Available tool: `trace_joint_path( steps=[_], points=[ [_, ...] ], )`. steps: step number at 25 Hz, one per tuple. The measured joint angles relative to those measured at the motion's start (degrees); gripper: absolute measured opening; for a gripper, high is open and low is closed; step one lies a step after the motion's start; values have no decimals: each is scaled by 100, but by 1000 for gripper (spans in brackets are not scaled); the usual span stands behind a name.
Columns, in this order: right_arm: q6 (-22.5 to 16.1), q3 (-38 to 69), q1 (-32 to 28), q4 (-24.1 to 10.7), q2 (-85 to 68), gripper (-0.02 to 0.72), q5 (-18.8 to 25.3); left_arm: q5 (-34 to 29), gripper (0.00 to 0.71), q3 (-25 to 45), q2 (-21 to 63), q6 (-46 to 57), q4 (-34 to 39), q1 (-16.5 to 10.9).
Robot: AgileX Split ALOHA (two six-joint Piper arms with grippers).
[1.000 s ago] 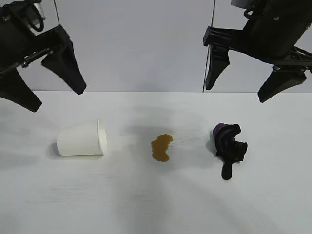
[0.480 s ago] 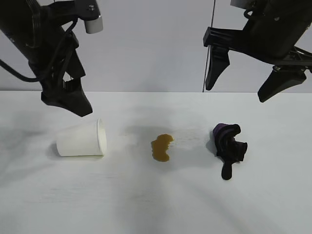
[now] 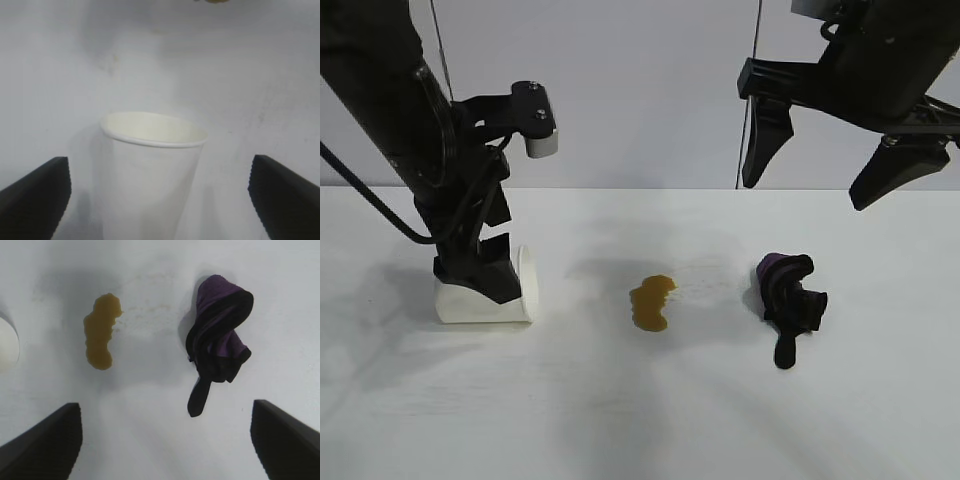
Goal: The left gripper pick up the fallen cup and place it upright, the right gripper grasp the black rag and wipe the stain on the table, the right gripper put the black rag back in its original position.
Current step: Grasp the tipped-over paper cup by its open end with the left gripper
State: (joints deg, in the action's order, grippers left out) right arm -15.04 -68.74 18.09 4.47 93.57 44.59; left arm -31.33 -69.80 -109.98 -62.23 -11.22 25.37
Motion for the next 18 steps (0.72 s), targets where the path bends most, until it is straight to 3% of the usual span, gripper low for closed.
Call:
trace_joint_path(
  steps=[12,15,18],
  points=[
    [76,0,0,0,0,633,67,276,680,-1,-613,10,135,-24],
    [83,0,0,0,0,633,67,283,617,-1,-676,10,135,-77],
    [83,0,0,0,0,633,72,296,498,-6,-683,10,150,-90]
  ],
)
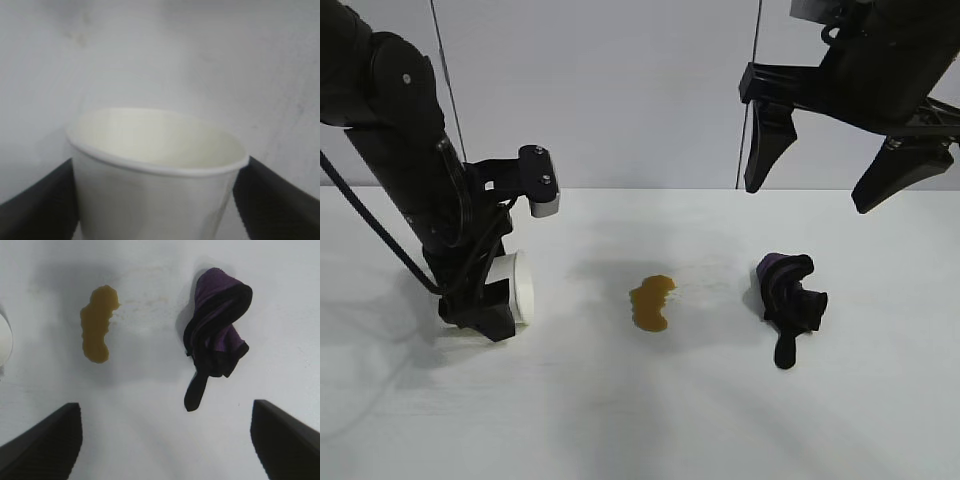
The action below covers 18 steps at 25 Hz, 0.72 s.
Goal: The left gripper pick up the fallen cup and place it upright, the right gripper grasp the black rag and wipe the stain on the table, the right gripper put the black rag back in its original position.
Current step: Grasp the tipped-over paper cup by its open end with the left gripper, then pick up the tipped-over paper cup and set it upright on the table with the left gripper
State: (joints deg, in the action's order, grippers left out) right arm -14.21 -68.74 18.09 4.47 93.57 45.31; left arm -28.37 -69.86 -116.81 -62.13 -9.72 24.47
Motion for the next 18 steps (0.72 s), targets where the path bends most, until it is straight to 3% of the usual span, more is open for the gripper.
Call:
trace_joint_path(
  steps=[3,7,9,13,18],
  points=[
    [0,0,0,0,0,633,0,-2,428,-20,11,0,0,0],
    [0,0,0,0,0,633,0,-256,406,-24,156,-66,-131,-52],
    [0,0,0,0,0,633,0,-477,403,-24,390,-440,-591,-175],
    [16,0,0,0,0,633,-6,-1132,402,4,904,-2175,-2729,-773],
    [17,0,0,0,0,633,-5,-2394,402,545,1162,-4892,-5999,-1632]
  ],
)
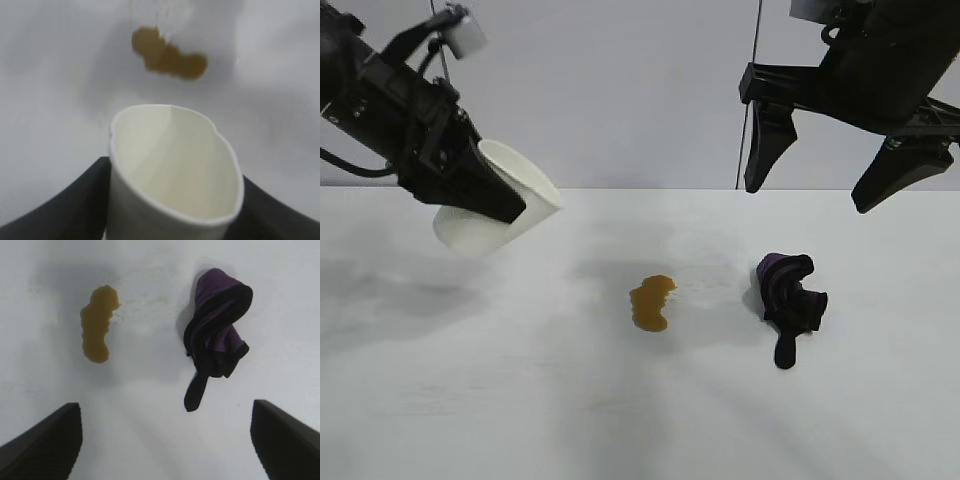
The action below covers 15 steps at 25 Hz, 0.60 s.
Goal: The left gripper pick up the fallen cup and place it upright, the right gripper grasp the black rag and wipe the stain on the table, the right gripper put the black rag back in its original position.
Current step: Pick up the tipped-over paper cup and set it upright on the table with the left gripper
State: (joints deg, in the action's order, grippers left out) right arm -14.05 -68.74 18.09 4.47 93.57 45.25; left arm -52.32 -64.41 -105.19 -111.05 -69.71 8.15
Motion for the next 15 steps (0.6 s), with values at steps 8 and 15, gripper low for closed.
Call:
trace_joint_path(
  steps=[8,15],
  points=[
    [16,0,0,0,0,633,0,-1267,402,1147,-499,-3467,-2599,-434],
    [22,0,0,-12,0,633,-20,-1301,402,1152,-1303,-4138,-2731,-428]
  ],
)
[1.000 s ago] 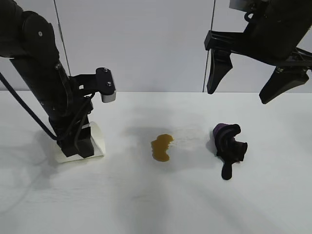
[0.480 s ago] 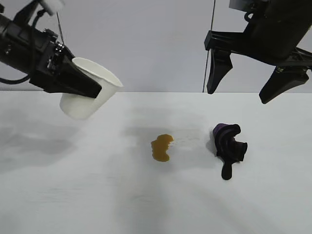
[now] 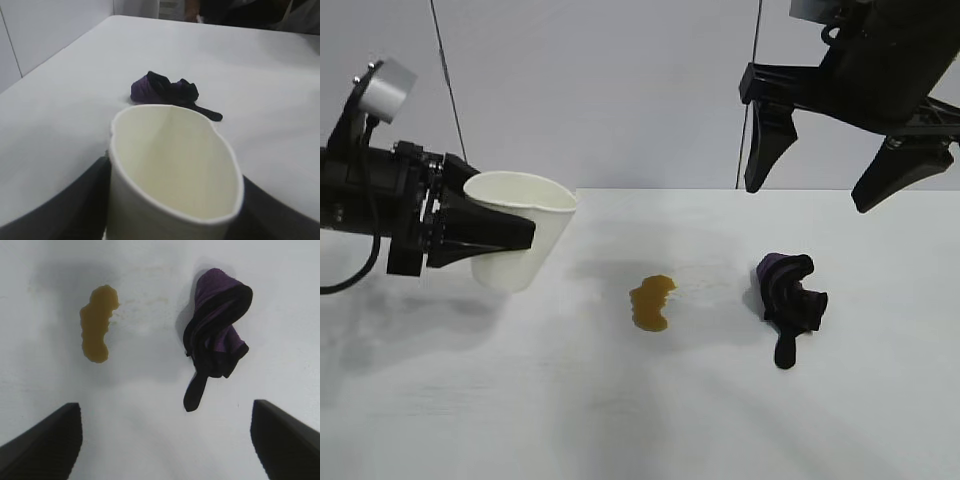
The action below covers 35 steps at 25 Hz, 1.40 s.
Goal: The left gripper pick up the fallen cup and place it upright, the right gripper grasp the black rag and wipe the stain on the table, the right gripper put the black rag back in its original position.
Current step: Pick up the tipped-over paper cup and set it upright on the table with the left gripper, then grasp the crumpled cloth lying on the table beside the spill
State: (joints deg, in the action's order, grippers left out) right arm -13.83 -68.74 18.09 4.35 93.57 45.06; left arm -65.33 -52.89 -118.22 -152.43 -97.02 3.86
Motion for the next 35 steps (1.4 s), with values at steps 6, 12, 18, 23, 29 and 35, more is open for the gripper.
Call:
trace_joint_path(
  steps=[6,12,18,23,29,35],
  points=[
    [0,0,0,0,0,633,-13,0,402,-28,-407,-208,-29,0],
    [6,0,0,0,0,633,-15,6,404,-28,-534,-219,-29,0],
    [6,0,0,0,0,633,-15,6,543,-32,-534,-219,-31,0],
    [6,0,0,0,0,633,2,52,668,-32,-534,-219,-36,0],
    [12,0,0,-6,0,633,25,46,687,-32,-343,148,-30,0],
    [18,0,0,-24,0,633,42,1386,687,-32,978,3565,368,72]
  ],
)
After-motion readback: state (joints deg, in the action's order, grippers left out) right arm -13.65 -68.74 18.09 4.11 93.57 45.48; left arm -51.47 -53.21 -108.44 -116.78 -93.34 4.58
